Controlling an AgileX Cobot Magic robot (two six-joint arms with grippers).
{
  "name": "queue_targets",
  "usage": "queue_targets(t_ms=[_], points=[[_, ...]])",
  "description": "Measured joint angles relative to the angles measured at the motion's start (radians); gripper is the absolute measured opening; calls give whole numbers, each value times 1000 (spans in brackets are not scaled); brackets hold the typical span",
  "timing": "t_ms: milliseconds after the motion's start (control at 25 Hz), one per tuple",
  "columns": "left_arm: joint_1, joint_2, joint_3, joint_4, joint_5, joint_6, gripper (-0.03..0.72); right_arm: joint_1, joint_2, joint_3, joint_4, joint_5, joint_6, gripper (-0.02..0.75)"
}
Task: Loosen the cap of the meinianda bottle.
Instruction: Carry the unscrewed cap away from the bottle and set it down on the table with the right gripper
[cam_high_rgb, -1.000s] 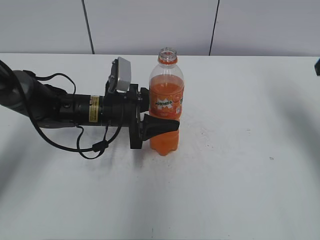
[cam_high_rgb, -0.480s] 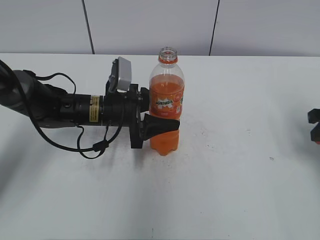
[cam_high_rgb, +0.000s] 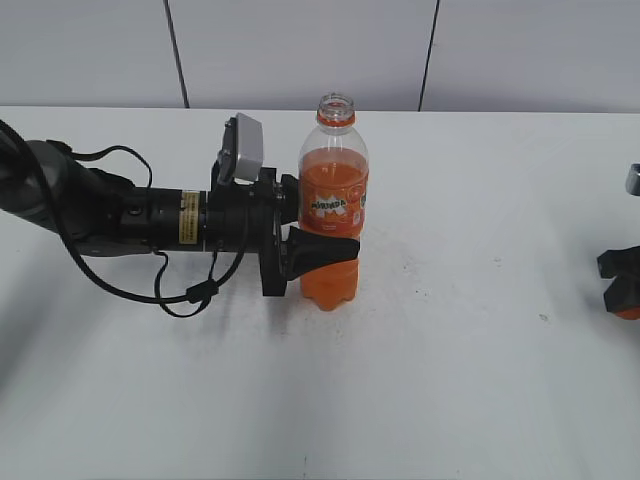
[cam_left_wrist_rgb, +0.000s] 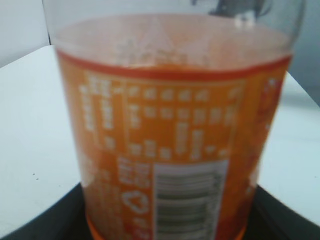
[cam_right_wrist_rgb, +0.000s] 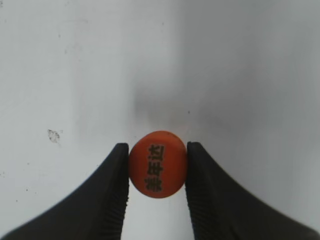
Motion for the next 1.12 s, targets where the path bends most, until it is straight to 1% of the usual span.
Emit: queue_targets(t_ms=[360,1120], points=[[0,0,0,-1,1,0,426,0,40,-1,55,-18,-18,265],[0,0,0,-1,1,0,426,0,40,-1,63,-19,-28,265]])
